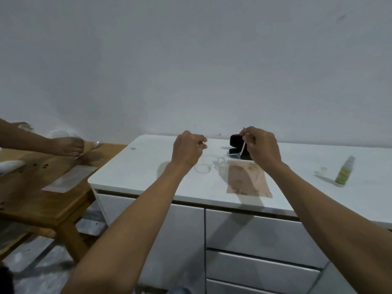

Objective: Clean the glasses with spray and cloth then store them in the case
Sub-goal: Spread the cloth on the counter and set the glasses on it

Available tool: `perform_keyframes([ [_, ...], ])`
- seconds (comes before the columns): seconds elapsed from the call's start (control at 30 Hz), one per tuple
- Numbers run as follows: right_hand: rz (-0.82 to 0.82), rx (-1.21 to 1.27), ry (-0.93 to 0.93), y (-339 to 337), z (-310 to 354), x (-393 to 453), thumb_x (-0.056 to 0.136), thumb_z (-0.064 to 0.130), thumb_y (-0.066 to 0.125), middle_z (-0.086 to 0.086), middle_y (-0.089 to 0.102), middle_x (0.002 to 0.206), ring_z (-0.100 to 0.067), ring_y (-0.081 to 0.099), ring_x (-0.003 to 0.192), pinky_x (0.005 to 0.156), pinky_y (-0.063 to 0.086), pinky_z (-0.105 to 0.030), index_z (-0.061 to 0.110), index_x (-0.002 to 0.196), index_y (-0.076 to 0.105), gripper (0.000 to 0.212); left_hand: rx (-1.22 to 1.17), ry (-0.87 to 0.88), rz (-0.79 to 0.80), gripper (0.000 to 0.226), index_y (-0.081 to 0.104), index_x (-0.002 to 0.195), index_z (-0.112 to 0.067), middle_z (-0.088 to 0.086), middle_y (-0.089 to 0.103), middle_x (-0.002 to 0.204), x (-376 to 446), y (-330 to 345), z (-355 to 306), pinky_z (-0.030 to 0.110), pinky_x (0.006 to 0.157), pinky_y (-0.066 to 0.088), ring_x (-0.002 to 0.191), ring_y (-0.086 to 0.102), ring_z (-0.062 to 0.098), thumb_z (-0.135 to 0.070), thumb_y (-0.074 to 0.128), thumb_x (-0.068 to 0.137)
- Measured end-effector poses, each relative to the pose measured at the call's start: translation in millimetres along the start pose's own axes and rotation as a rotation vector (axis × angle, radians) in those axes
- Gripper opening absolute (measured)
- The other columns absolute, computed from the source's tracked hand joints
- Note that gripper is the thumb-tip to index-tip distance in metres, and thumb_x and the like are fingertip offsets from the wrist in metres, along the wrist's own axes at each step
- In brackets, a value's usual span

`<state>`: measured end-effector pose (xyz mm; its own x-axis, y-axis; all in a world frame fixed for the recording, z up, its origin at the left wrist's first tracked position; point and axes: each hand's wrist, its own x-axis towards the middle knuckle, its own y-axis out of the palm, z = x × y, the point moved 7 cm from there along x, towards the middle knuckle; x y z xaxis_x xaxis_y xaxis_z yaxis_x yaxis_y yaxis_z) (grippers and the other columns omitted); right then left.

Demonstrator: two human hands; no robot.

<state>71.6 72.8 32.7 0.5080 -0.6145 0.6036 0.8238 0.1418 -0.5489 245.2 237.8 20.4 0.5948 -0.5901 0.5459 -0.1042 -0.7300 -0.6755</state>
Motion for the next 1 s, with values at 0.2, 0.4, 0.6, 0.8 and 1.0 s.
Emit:
perform_keyframes([
  [0.2,-0.016,-0.047,0.074,-42.3,-47.6,-10.7,0.097,0.013,0.055,0.005,0.069,0.087,-0.021,0.062,0.079,0.068,0.052,-0.035,0.028,0.103,0.073,0.024,-0.050,0.034,0.097,0.022,0.078,0.110,-0.023,-0.001,0.077,0.100,3.6,43.2,-46.8,0.028,0.081,0.045,0.103,0.065,0.018,-0.021,0.072,0.089],
  [0.4,0.035,-0.061,0.091,-45.4,-69.0,-24.3,0.096,0.013,0.059,0.008,0.065,0.081,-0.018,0.062,0.079,0.075,0.054,-0.037,0.026,0.102,0.074,0.021,-0.022,0.027,0.156,0.022,0.079,0.109,-0.025,0.000,0.077,0.106,-0.7,66.9,-50.6,0.028,0.080,0.043,0.104,0.065,0.021,-0.021,0.071,0.088],
  [0.6,0.084,-0.035,0.106,-36.6,-77.7,-32.0,0.097,0.012,0.060,0.005,0.068,0.078,-0.014,0.061,0.072,0.072,0.053,-0.034,0.025,0.102,0.075,0.020,-0.042,0.028,0.187,0.021,0.079,0.108,-0.022,0.002,0.077,0.102,-4.9,72.9,-42.5,0.032,0.081,0.049,0.098,0.067,0.022,-0.020,0.072,0.089],
  [0.8,0.119,0.012,0.111,-34.8,-76.1,-33.5,0.093,0.013,0.063,0.004,0.071,0.078,-0.013,0.065,0.072,0.071,0.053,-0.033,0.024,0.104,0.075,0.020,-0.055,0.110,0.184,0.028,0.075,0.115,-0.026,-0.008,0.077,0.094,-8.5,72.5,-43.4,0.032,0.078,0.044,0.098,0.059,0.017,-0.023,0.073,0.087],
  [1.0,0.131,0.022,0.169,-39.1,-93.4,-29.2,0.077,-0.002,0.052,0.002,0.073,0.090,-0.013,0.065,0.076,0.072,0.053,-0.030,0.026,0.110,0.074,0.048,-0.055,0.121,0.236,0.058,0.063,0.130,-0.026,-0.011,0.066,0.107,-9.8,75.0,-27.8,0.028,0.078,0.040,0.099,0.049,0.011,-0.004,0.060,0.076],
])
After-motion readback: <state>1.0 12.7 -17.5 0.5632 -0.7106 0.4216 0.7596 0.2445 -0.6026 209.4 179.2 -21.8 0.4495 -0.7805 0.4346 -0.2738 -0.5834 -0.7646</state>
